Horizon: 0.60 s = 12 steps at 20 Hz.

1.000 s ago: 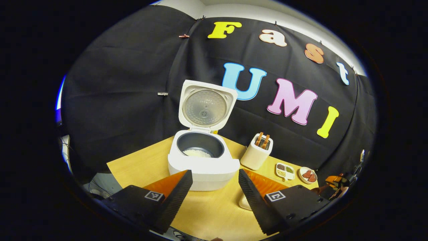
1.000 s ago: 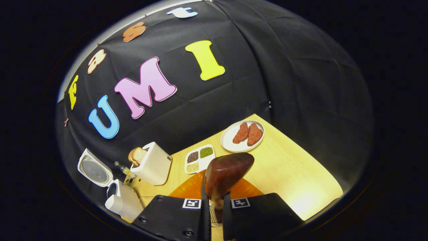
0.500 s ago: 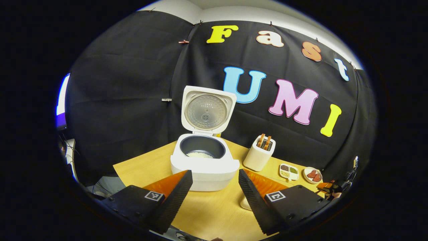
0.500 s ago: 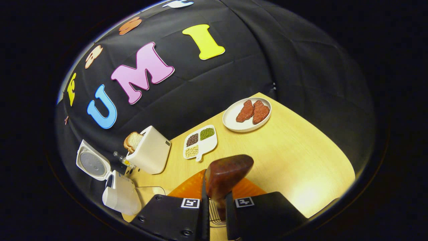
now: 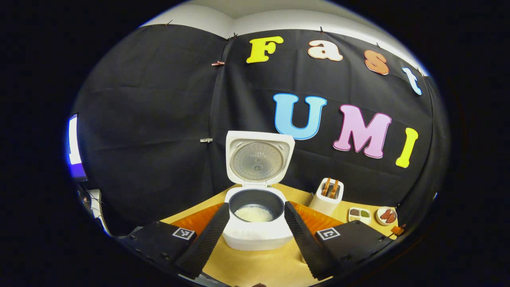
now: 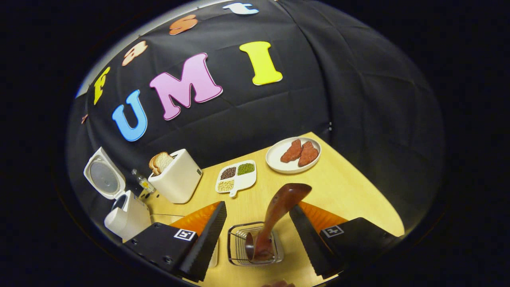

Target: Close the left gripper, press the button to open the rice cooker; take a wooden spoon from the chopstick holder with the right hand, scoop a spoonful of rice and pour it into the rice cooker, then put the wooden spoon back into the chopstick holder.

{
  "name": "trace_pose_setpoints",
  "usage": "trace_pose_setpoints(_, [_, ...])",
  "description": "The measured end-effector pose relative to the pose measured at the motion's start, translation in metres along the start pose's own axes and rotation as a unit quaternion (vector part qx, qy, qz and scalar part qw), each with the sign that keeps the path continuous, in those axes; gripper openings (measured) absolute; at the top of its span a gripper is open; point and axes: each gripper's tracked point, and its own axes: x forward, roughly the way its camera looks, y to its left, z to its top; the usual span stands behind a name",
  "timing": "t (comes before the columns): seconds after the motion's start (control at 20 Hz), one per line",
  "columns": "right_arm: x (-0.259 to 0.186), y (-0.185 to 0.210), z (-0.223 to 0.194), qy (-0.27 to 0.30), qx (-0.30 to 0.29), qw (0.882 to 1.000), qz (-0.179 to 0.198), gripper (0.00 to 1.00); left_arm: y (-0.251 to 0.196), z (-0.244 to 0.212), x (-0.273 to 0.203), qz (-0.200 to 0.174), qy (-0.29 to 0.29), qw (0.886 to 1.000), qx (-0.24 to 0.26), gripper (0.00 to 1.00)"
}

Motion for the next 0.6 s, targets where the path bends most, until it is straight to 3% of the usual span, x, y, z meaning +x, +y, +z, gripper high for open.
trace_pose_setpoints(0.25, [-0.031, 0.007, 0.021, -0.038, -0.091, 0.995, 0.01, 0.98, -0.013, 0.051, 0.049, -0.002, 0.003, 1.0, 0.017, 0.95])
trace_pose_setpoints(0.6, [-0.056, 0.024, 0.048, -0.063, -0.131, 0.989, -0.009, 0.98, -0.034, 0.126, 0.144, -0.045, 0.006, 0.999, -0.001, 0.95])
